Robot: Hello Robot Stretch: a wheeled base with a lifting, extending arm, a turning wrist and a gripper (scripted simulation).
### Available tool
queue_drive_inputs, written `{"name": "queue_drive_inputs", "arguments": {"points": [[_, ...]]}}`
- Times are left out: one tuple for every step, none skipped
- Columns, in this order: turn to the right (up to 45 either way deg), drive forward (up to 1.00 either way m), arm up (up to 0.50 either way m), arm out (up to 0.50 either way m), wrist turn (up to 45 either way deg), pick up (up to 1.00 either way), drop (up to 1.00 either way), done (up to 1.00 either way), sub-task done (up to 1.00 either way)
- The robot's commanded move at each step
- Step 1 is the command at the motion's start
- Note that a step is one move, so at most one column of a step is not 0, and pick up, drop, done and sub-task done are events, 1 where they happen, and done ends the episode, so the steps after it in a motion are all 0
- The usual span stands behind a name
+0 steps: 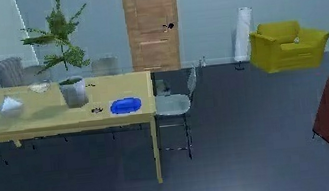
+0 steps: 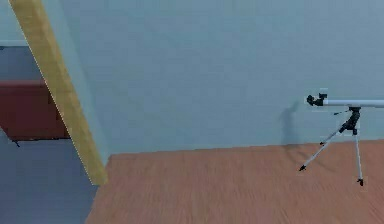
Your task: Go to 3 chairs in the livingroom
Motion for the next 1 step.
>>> {"name": "queue_drive_inputs", "arguments": {"points": [[27.0, 0.0, 0.0, 0.0, 0.0, 0.0, 0.0, 0.0, 0.0]]}}
